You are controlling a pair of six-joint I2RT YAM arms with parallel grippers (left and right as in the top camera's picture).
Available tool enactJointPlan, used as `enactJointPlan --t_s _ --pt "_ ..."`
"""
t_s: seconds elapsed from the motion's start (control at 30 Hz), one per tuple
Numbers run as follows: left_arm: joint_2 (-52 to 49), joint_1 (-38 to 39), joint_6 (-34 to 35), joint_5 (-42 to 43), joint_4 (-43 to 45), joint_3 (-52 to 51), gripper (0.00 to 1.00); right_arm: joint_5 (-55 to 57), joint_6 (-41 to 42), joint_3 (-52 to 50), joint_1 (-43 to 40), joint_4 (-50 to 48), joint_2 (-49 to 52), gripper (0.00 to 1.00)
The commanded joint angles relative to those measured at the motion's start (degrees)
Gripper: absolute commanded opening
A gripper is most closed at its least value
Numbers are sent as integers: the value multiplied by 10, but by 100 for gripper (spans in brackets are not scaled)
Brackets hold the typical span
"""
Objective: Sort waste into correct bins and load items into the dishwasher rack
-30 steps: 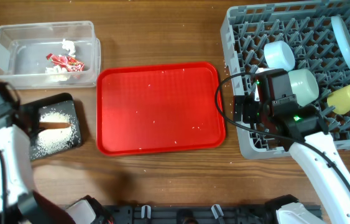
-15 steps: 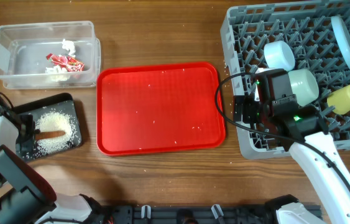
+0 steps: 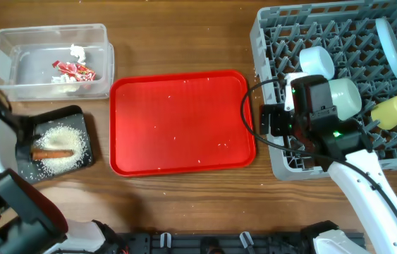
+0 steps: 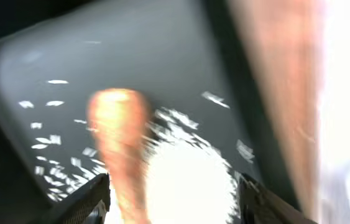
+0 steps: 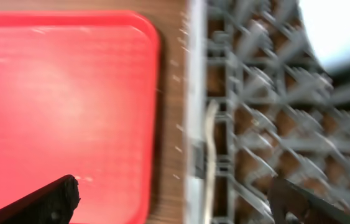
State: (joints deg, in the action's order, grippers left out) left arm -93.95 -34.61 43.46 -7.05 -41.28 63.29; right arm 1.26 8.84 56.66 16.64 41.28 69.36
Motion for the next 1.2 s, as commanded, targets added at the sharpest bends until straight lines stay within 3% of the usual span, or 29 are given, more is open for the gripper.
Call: enactJointPlan --t_s 0.0,0.1,0.23,0.33,0.47,0.6,0.9,1.17 --pt "36 100 -161 70 -16 49 65 -120 -25 7 -2 -51 -2 100" --pt "36 199 -288 130 -42 60 78 -132 -8 7 -2 -92 3 100" --pt "36 321 -311 128 -155 61 98 -129 21 7 -2 -52 6 100" --pt "36 358 -311 128 -241 61 100 -122 24 7 -2 3 5 100" --pt "52 370 -311 128 -320 58 100 -61 85 7 -2 86 -16 100" --pt "145 370 -311 135 -283 20 100 -54 81 6 -2 120 -88 100" --pt "517 370 -283 145 -135 -149 100 25 63 -85 -2 79 -353 100" --pt "652 370 -276 145 -110 -156 100 30 63 -87 -2 94 -380 100"
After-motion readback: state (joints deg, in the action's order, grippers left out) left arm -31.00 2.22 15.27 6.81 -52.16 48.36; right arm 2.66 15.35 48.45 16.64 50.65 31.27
